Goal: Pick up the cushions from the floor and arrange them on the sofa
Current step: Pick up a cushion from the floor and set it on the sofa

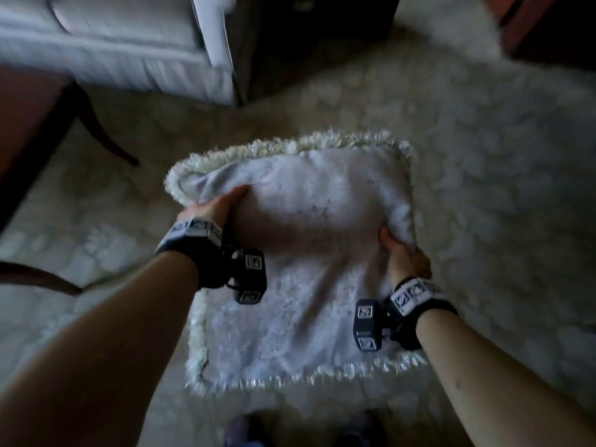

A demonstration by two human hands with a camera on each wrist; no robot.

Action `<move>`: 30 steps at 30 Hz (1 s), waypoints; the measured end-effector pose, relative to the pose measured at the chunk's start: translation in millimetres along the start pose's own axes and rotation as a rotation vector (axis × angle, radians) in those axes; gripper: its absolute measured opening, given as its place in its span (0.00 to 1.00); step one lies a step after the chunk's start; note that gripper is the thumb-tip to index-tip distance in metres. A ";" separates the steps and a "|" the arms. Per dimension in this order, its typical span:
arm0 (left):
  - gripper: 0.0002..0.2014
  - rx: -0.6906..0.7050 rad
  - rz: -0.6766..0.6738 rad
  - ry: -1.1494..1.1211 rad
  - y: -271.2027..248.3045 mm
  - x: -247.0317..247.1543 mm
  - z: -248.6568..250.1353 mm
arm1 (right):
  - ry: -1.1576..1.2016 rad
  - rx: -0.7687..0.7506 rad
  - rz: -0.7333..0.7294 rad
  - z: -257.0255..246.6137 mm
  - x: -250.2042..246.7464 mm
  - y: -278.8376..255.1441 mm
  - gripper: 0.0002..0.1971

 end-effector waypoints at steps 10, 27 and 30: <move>0.43 0.181 -0.095 -0.277 -77.9 -234.3 198.8 | 0.171 -0.302 -0.057 -256.0 -4.3 -197.4 0.33; 0.26 0.520 0.286 -0.409 75.4 -347.5 480.3 | 0.400 -0.685 -0.309 -664.4 183.6 -156.6 0.51; 0.19 0.452 0.285 -0.364 129.2 -363.1 529.7 | 0.395 -0.741 -0.389 -735.1 256.9 -116.7 0.57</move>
Point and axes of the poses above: each hand's wrist, its own y-axis towards the middle knuckle, its own x-axis out of the palm, z = x × y, the point moved 2 cm from there along y, towards the middle knuckle, and after that the axes turned 2 degrees about y, right-handed, at the moved point
